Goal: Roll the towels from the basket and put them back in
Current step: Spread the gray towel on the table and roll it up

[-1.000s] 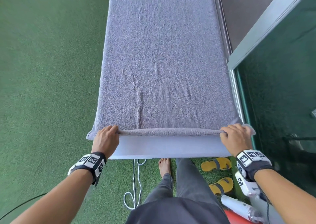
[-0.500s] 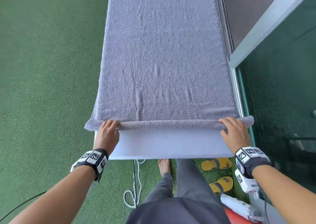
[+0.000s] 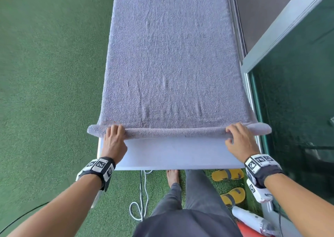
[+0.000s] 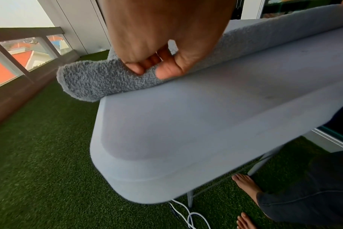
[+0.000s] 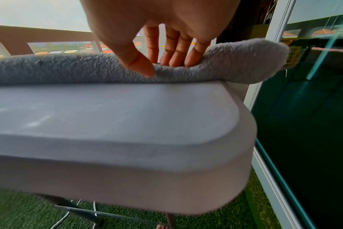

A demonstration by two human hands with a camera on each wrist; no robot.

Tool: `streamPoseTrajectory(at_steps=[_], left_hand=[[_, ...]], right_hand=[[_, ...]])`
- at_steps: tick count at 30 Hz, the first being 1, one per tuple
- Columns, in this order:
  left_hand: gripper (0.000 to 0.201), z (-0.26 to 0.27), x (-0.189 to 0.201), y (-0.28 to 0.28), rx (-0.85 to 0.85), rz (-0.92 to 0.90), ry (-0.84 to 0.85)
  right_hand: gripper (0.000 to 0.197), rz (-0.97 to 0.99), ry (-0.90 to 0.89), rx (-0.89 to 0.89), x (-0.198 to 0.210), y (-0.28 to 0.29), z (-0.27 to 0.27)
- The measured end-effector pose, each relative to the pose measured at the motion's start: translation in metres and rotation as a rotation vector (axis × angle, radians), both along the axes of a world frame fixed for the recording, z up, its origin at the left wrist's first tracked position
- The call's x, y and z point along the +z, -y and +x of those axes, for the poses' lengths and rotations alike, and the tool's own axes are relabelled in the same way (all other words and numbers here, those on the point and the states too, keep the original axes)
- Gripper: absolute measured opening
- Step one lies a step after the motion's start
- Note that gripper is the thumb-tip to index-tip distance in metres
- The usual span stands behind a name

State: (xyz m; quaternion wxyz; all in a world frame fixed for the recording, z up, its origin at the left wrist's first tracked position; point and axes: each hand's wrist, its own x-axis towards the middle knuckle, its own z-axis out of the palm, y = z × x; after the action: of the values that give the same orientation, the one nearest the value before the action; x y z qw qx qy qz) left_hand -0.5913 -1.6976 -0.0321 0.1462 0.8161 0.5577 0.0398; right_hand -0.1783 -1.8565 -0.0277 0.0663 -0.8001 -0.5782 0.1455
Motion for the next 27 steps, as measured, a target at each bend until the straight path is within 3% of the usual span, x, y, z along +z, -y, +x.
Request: streamPoseTrajectory(at_steps=[4,7,9,12,14,17,18,20,23,27], left_hand=[[0.039,-0.003,-0.001,0.001,-0.016,0.029,0.032],[0.028,-0.006,0.000,-0.005,-0.043,0.019,0.062],[0.008,-0.003,0.002,-0.009,-0.066,0.007,0.044],[0.016,0.003,0.005,-0.014,-0.069,-0.033,0.001],[0.007,0.003,0.006,-0.020,-0.026,0.067,-0.005],[0.017,0.008,0.006,-0.020,-0.031,0.194,0.118],[0.019,0.009,0.003,-0.016,-0.053,0.207,0.193],[0.024,0.010,-0.008,-0.004,-0.034,0.212,0.269],[0.045,0.001,-0.023,0.006,-0.012,0.151,0.196],[0.052,-0.002,-0.022,-0.015,-0.070,0.091,0.039]], right_hand=[[0.046,0.021,0.016,-0.011,-0.008,0.004,0.003],[0.038,0.062,0.012,-0.038,-0.008,-0.003,0.007],[0.024,0.006,0.089,-0.042,-0.003,-0.011,0.008],[0.018,-0.144,0.109,-0.081,0.006,-0.025,0.012],[0.025,-0.036,0.063,-0.131,0.008,-0.031,0.019],[0.024,0.217,0.021,-0.078,0.001,-0.027,0.017],[0.021,0.236,0.006,-0.038,-0.004,-0.020,0.012],[0.040,0.174,0.008,0.007,-0.017,-0.002,0.001],[0.055,0.103,0.031,0.045,-0.031,0.015,-0.001],[0.050,0.065,-0.078,-0.040,-0.020,-0.010,0.008]])
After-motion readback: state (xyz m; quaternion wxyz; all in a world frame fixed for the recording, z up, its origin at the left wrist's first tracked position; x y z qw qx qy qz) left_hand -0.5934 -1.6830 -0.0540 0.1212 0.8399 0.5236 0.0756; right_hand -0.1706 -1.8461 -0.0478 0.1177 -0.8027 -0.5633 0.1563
